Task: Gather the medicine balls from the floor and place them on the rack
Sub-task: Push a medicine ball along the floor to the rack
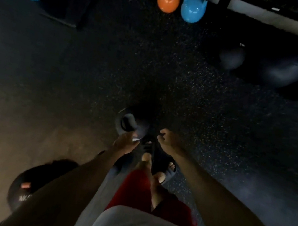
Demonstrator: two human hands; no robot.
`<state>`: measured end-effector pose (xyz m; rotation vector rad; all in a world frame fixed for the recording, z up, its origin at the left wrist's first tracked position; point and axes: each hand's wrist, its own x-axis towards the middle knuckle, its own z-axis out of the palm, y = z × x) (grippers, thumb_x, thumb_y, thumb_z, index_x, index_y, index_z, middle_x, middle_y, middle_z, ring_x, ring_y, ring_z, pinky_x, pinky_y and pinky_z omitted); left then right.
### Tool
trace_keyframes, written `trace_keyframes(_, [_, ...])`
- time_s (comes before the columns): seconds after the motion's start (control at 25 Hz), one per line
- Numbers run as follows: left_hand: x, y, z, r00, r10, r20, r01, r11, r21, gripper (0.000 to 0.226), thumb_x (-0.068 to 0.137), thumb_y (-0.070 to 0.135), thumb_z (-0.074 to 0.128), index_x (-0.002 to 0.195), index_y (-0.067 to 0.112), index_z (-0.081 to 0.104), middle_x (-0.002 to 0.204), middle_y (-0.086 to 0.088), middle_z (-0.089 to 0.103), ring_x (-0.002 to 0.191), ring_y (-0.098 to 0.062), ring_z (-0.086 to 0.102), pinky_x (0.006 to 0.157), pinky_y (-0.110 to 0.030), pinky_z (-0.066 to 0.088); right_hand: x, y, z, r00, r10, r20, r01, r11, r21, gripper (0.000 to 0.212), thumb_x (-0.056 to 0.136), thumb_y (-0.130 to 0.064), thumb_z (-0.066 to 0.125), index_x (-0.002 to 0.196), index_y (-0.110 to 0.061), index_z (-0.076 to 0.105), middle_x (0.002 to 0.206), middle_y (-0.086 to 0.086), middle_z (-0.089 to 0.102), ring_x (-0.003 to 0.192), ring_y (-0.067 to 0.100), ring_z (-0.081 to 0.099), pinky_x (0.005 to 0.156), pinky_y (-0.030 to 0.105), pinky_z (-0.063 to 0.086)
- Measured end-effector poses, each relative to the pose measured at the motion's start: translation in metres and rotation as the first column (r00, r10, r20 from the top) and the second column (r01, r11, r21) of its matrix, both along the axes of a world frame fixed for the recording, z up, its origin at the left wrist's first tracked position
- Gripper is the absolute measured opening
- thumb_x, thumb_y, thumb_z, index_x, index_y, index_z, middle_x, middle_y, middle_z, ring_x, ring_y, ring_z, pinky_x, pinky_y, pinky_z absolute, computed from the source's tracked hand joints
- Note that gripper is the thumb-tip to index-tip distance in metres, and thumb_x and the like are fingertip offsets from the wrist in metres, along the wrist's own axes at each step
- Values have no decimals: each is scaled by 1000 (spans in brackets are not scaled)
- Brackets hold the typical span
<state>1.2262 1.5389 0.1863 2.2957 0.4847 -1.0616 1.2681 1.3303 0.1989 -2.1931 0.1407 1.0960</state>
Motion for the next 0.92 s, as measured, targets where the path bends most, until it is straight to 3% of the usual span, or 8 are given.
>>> trace_keyframes(0.16, [-50, 55, -76, 988, 149, -26, -150, 988, -44, 60, 85, 53, 61, 128, 13, 53, 121, -18, 64, 112, -35, 62, 94, -53, 51, -27, 40, -30, 998, 29, -56, -28, 999, 16, 43, 99, -31, 56, 138, -13, 51, 136, 12, 58, 125, 32, 55, 103, 41, 47])
trace_keyframes(0.28, [-69, 91, -144, 950, 310, -50, -312, 948, -59, 54, 81, 54, 59, 119, 16, 55, 113, -19, 67, 106, -38, 64, 91, -55, 52, -33, 72, -67, 995, 87, -51, -89, 995, -34, 46, 102, -32, 51, 145, -17, 44, 143, 10, 53, 129, 29, 52, 101, 37, 41])
trace_keyframes(0.48, [-68, 153, -256, 893, 439, -102, -450, 880, -152, 46, 64, 64, 64, 105, 48, 50, 110, -15, 70, 105, -36, 67, 89, -52, 55, -39, 140, -163, 993, 59, -104, -63, 998, -32, 51, 98, -30, 55, 146, -19, 41, 145, 11, 50, 130, 30, 51, 104, 40, 44])
trace_keyframes(0.6, [-43, 162, -267, 902, 412, -133, -429, 892, -146, 64, 69, 59, 60, 121, 24, 52, 114, -14, 69, 104, -33, 67, 91, -49, 55, -38, 166, -213, 996, 54, -69, -59, 996, -70, 53, 94, -27, 61, 143, -17, 43, 141, 13, 51, 126, 31, 53, 103, 45, 46])
trace_keyframes(0.72, [-45, 187, -344, 855, 495, -157, -519, 826, -221, 54, 64, 56, 64, 104, 22, 53, 102, -12, 68, 95, -31, 68, 84, -45, 55, -40, 192, -287, 999, 28, -16, -30, 994, -105, 71, 89, -33, 65, 151, -29, 32, 154, 13, 36, 138, 35, 41, 109, 54, 41])
trace_keyframes(0.8, [-34, 189, -351, 789, 576, -212, -614, 746, -257, 59, 61, 46, 70, 104, 10, 55, 90, -11, 67, 77, -19, 68, 74, -42, 53, -41, 201, -326, 997, 78, 18, -75, 985, -154, 90, 87, -34, 72, 158, -34, 15, 164, 12, 15, 149, 36, 22, 117, 57, 30])
trace_keyframes(0.84, [-26, 190, -359, 747, 621, -236, -664, 703, -254, 62, 66, 40, 72, 113, 3, 55, 95, -16, 68, 77, -19, 69, 74, -44, 55, -39, 203, -340, 992, 122, 40, -112, 976, -186, 100, 86, -33, 75, 159, -34, 7, 167, 12, 5, 152, 37, 12, 120, 57, 24])
trace_keyframes(0.92, [-9, 189, -367, 686, 666, -293, -728, 639, -249, 75, 81, 38, 74, 141, 4, 45, 128, -22, 63, 107, -31, 68, 93, -52, 55, -36, 211, -359, 981, 177, 79, -155, 962, -227, 113, 84, -30, 78, 160, -34, -5, 167, 12, -11, 154, 38, -1, 120, 58, 18])
